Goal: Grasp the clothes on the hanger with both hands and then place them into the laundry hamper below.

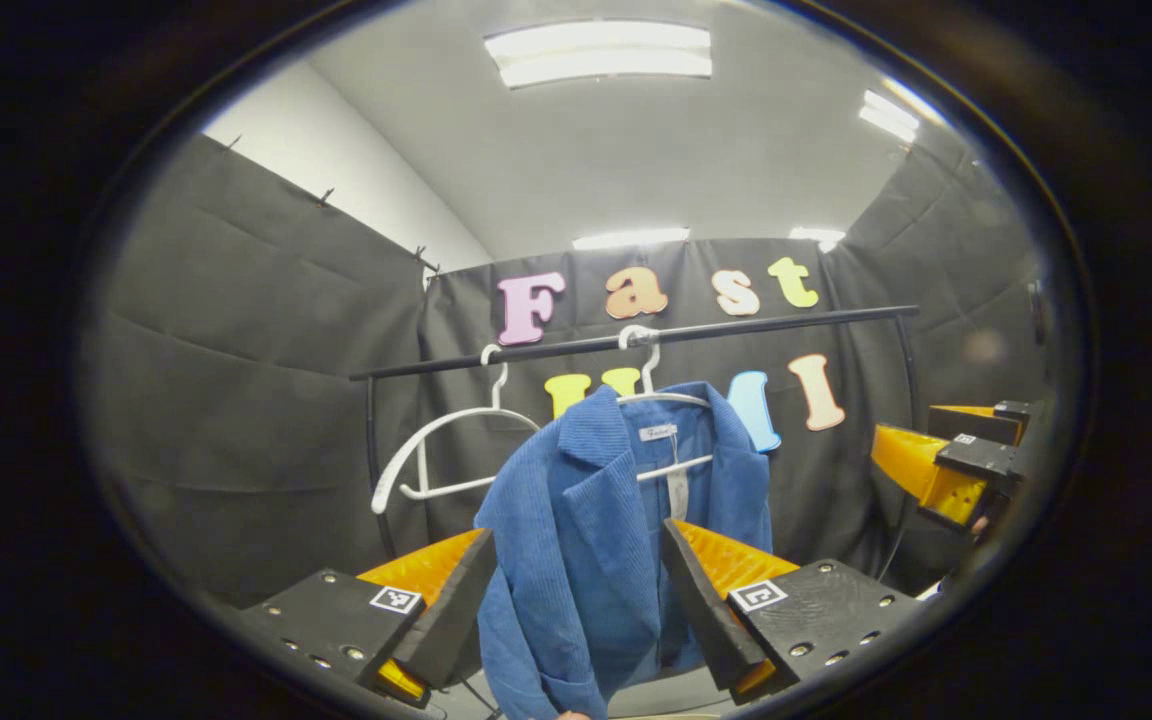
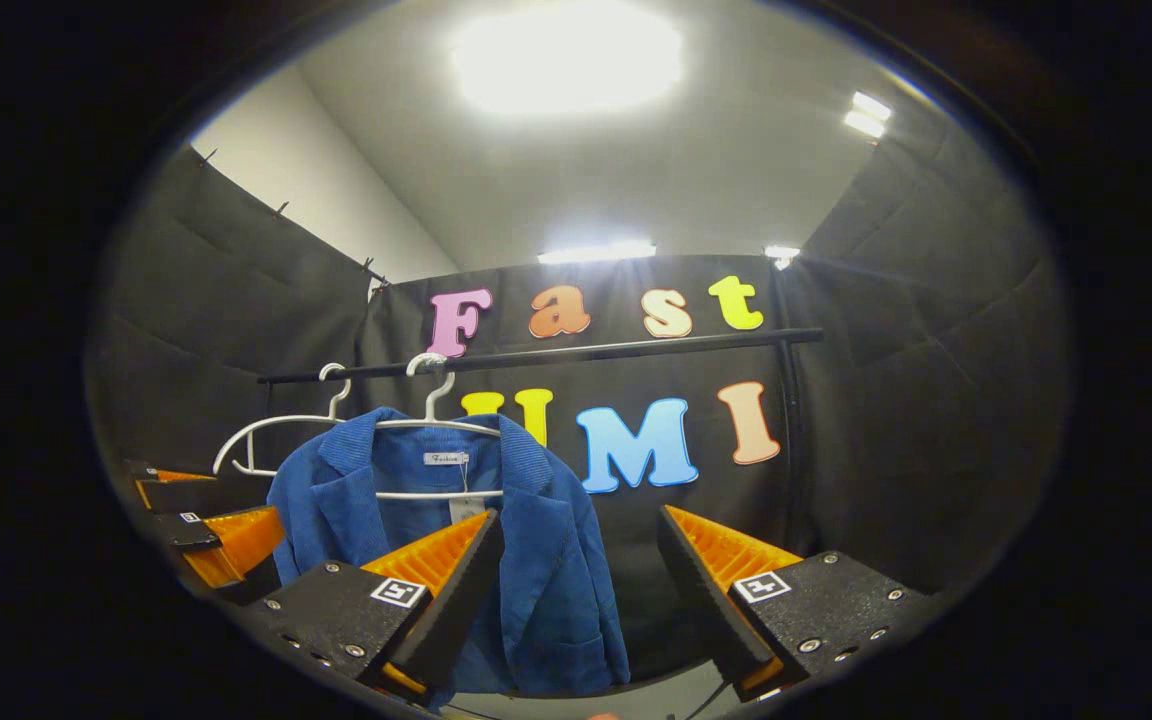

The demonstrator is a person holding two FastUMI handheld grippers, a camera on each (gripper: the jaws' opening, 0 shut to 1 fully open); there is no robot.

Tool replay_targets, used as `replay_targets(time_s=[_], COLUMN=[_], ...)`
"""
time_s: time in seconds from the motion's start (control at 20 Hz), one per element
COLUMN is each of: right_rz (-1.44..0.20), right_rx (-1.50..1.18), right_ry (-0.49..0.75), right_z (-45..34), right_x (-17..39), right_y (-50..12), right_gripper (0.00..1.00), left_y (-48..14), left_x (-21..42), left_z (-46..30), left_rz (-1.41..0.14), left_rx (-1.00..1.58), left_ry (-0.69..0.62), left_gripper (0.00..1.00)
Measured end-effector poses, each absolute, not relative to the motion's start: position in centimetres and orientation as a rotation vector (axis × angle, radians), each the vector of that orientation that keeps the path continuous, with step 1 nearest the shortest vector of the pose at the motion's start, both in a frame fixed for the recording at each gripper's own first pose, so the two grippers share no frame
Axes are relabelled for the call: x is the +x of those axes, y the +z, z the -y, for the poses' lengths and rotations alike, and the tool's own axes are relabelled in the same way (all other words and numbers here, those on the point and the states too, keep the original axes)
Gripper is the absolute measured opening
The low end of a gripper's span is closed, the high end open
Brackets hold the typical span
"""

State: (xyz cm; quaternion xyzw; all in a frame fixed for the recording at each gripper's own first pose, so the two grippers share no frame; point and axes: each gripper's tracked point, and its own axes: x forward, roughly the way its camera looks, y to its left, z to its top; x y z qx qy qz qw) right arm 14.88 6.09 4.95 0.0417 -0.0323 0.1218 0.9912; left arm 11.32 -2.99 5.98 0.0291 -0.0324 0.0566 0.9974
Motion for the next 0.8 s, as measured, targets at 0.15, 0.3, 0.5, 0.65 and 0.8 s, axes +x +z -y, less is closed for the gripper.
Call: replay_targets(time_s=[0.15,0.3,0.5,0.65,0.8], right_rz=[0.057,0.058,0.045,0.032,0.021], right_rx=[0.090,0.096,0.102,0.103,0.104], right_ry=[0.274,0.302,0.333,0.352,0.376], right_z=[-6.9,-7.8,-9.0,-9.8,-10.6], right_x=[16.8,18.5,21.0,22.7,24.3], right_y=[4.8,4.7,3.8,2.9,1.9], right_gripper=[0.95,0.95,0.96,0.96,0.96], left_y=[5.8,5.8,5.5,4.9,4.1], left_x=[13.0,14.8,17.4,19.1,20.5], left_z=[3.6,4.1,4.6,4.4,4.2], left_rz=[0.064,0.065,0.067,0.062,0.049], left_rx=[0.054,0.059,0.070,0.066,0.077], left_ry=[0.125,0.138,0.160,0.188,0.216], left_gripper=[0.95,0.95,0.95,0.95,0.95])
